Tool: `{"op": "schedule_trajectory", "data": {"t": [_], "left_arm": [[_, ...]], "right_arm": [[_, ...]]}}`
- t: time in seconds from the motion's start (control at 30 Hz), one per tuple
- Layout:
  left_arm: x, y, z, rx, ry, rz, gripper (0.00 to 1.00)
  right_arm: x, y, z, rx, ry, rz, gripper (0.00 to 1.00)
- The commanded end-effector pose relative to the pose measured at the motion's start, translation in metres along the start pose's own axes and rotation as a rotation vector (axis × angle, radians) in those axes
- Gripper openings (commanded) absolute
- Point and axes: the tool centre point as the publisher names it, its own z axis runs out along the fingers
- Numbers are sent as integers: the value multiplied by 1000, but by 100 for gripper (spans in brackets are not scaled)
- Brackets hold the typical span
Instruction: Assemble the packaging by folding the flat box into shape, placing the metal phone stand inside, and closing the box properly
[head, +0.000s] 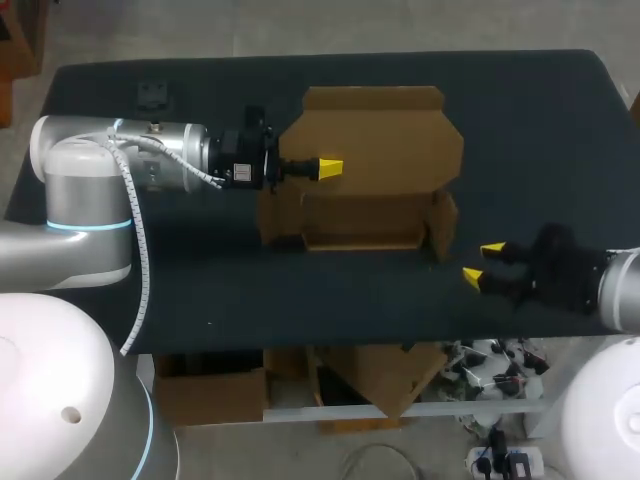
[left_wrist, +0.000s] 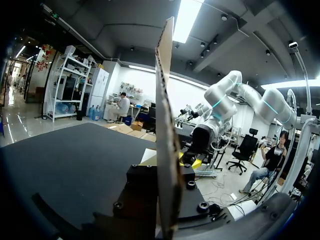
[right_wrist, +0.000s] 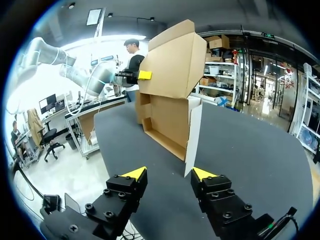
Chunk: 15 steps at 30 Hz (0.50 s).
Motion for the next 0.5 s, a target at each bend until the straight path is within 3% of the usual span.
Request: {"op": "schedule_trajectory", "data": {"t": [0.03,0.3,0.5], "left_arm": [[-2,4,1,-1,3,0,0],[-2,4,1,-1,3,0,0],[-2,4,1,-1,3,0,0]], "right_arm": [[-1,1,-8,-1,26,1,58],[5,1,-20,0,42,-14,60],[9,0,-26,55,57,-22,59]]}}
